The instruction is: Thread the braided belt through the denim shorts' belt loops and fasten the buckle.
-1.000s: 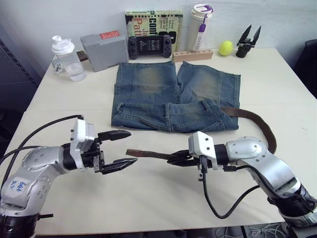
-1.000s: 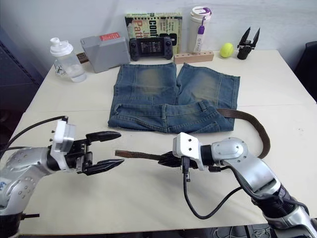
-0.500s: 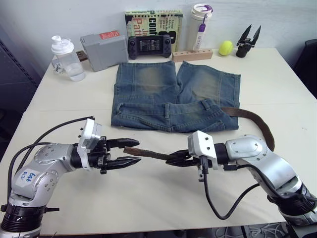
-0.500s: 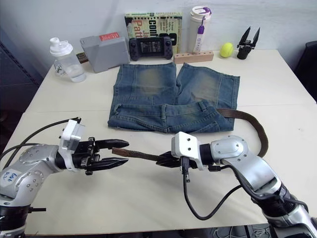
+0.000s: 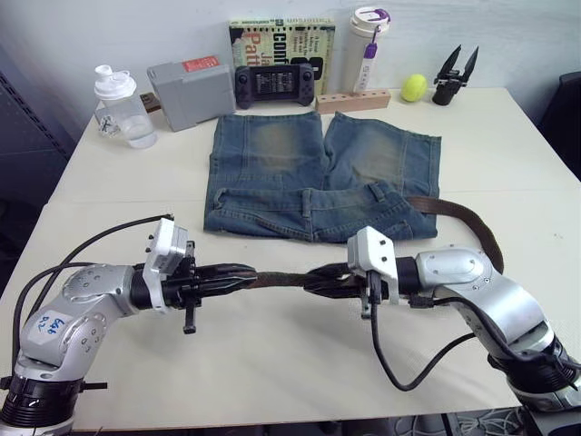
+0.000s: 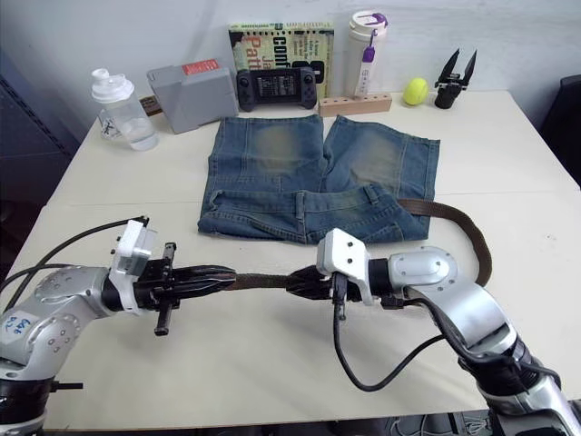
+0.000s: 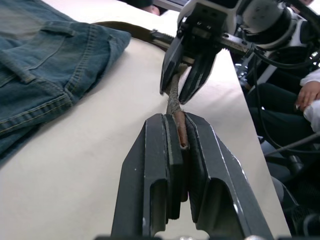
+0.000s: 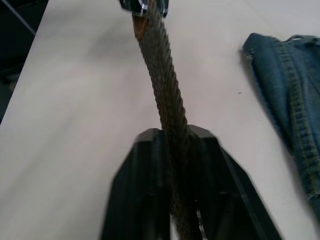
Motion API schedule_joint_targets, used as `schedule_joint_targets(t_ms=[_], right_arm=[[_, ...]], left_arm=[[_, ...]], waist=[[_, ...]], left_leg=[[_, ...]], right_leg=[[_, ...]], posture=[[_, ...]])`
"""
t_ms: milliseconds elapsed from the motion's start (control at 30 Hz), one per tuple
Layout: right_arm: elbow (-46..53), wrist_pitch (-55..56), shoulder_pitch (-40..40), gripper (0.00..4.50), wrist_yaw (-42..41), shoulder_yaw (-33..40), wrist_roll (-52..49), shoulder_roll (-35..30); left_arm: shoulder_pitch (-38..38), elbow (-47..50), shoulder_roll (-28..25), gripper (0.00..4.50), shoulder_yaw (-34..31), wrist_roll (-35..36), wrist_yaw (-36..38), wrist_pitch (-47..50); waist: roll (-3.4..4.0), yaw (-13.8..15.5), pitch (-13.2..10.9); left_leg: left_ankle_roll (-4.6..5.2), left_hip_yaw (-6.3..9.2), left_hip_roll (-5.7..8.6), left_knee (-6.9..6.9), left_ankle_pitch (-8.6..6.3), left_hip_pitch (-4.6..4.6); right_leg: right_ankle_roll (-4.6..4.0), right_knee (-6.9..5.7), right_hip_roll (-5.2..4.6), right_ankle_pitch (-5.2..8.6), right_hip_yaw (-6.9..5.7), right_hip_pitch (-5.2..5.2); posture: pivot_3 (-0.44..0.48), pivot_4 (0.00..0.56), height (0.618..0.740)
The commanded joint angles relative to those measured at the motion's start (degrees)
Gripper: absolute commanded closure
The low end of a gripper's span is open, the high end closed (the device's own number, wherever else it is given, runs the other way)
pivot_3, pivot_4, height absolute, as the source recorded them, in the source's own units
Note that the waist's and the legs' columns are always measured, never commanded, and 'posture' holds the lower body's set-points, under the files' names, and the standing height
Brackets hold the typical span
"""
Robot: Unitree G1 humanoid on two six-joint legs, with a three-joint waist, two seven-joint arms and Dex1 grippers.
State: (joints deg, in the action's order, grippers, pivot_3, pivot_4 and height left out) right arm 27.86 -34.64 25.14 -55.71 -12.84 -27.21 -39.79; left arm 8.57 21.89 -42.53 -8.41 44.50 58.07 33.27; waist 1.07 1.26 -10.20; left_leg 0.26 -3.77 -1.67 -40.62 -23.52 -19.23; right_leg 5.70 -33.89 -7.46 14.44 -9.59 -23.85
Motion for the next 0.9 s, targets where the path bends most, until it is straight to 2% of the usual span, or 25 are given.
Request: schedule_joint_targets(t_ms=[33, 67, 100, 167, 200, 300, 433, 533, 700, 767, 900], right_arm=[[1.76, -5.17, 1.47, 2.12, 4.28, 5.71, -5.53, 2.27], [1.58, -7.22, 1.70, 1.74, 5.95, 7.76, -7.97, 3.37], [1.21, -9.40, 1.86, 1.15, 7.97, 10.66, -11.40, 4.83], [0.44, -13.14, 1.83, 0.53, 11.34, 16.50, -18.09, 6.96], [0.31, -14.77, 1.62, 0.02, 12.47, 19.39, -23.11, 7.72], [1.37, -19.00, -1.15, 0.02, 15.32, 25.75, -43.96, 8.37], [4.10, -21.77, -8.41, 0.02, 21.06, 24.45, -59.39, 8.65], [3.44, -22.69, -12.82, 0.02, 26.60, 20.98, -62.34, 9.30], [-0.94, -20.09, -16.35, 0.02, 35.44, 15.75, -61.54, 15.91], [-3.37, -15.51, -14.82, 0.02, 39.90, 17.33, -63.50, 20.98], [-5.07, -10.50, -13.38, 0.02, 45.43, 19.93, -67.31, 25.90]], left_arm=[[1.02, 0.78, 2.77, 4.50, -1.47, 2.91, -4.53, 2.10], [1.32, 0.70, 4.12, 4.50, -1.80, 4.14, -6.28, 3.08], [1.55, 0.71, 5.83, 4.50, -2.17, 5.96, -8.54, 4.40], [1.40, 1.43, 8.95, 4.50, -2.57, 9.90, -12.10, 6.86], [1.20, 1.86, 10.38, 4.50, -2.70, 11.84, -13.82, 7.95], [0.72, 3.52, 14.13, 4.50, -2.80, 17.69, -18.56, 10.85], [0.86, 5.22, 17.74, 4.50, -3.94, 28.72, -25.59, 13.91], [1.51, 5.53, 18.74, 4.50, -4.70, 35.47, -30.42, 14.76], [1.21, 7.52, 17.48, 4.50, -3.84, 38.69, -32.37, 15.61], [0.83, 7.85, 16.92, 4.50, -3.80, 39.11, -32.74, 15.65], [0.53, 7.92, 16.20, 4.50, -3.80, 39.68, -33.21, 15.36]], waist=[[0.00, 0.06, 0.00], [0.00, 0.09, 0.00], [0.00, 0.09, 0.00], [-0.01, 0.10, -0.01], [-0.02, 0.11, -0.01], [-0.03, 0.13, -0.02], [-0.06, 0.03, -0.03], [-0.07, 0.00, -0.03], [-0.10, 0.05, -0.01], [-0.09, 0.08, -0.01], [-0.10, 0.09, 0.00]], left_leg=[[0.00, 0.00, 0.00, 0.00, 0.00, 0.00], [0.00, 0.01, 0.00, 0.00, 0.00, 0.00], [0.00, 0.02, 0.00, -0.01, 0.00, 0.00], [0.00, 0.02, 0.01, -0.01, 0.00, -0.01], [0.00, 0.04, 0.00, -0.02, 0.00, -0.01], [0.01, 0.07, 0.01, -0.04, 0.00, -0.01], [0.01, 0.14, 0.00, -0.03, -0.01, -0.01], [0.02, 0.16, 0.00, -0.05, -0.01, 0.07], [0.02, 0.11, 0.02, -0.08, -0.01, 0.07], [0.02, 0.04, 0.05, -0.09, -0.01, 0.06], [0.02, 0.00, 0.04, -0.11, -0.01, 0.05]], right_leg=[[0.00, 0.00, 0.00, 0.00, 0.01, 0.00], [0.00, -0.01, -0.01, 0.00, 0.00, 0.00], [0.00, -0.02, -0.02, 0.00, 0.00, 0.00], [0.00, -0.03, -0.02, 0.00, 0.00, 0.00], [0.00, -0.05, -0.03, 0.00, 0.01, 0.01], [0.01, -0.08, -0.06, 0.00, 0.04, 0.01], [0.01, -0.06, -0.04, 0.00, 0.15, 0.01], [0.01, -0.14, -0.04, 0.00, 0.34, 0.02], [0.00, -0.17, -0.03, 0.00, 0.35, 0.02], [0.00, -0.18, -0.02, 0.00, 0.29, -0.01], [0.00, -0.17, 0.04, 0.00, 0.27, -0.02]], posture=[[0.000, 0.150, 0.720], [0.000, 0.150, 0.720], [0.000, 0.150, 0.720], [0.000, 0.150, 0.720], [0.000, 0.150, 0.720], [0.000, 0.150, 0.720], [0.000, 0.150, 0.720], [0.000, 0.150, 0.720], [0.000, 0.150, 0.720], [0.000, 0.150, 0.720], [0.000, 0.150, 0.720]])
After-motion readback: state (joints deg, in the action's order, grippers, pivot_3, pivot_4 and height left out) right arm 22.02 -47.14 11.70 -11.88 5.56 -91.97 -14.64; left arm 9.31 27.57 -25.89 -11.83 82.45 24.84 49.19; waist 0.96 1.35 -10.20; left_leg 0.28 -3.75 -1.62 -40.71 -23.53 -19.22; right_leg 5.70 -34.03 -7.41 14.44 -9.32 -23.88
